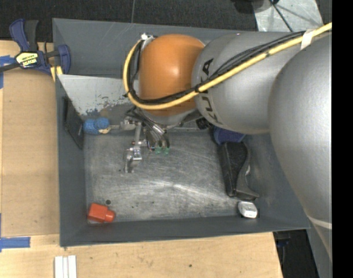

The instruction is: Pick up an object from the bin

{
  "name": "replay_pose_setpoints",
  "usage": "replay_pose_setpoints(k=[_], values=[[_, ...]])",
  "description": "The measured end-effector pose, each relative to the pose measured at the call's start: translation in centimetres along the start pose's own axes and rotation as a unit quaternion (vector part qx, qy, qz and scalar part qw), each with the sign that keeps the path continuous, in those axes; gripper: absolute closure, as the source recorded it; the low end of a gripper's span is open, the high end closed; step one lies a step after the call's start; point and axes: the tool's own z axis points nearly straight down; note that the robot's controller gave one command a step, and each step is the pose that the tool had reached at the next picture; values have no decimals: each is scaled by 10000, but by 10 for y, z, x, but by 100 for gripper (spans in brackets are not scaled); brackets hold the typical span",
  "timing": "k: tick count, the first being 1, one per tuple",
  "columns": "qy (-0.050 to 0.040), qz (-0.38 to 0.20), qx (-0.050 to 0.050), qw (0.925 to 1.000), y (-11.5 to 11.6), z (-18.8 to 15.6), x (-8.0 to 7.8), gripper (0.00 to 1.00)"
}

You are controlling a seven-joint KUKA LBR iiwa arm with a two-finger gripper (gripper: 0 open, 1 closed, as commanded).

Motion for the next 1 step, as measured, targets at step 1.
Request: replay_pose_setpoints(k=[1], values=[[-37,1265,-17,9920,22,-157,-35,0]])
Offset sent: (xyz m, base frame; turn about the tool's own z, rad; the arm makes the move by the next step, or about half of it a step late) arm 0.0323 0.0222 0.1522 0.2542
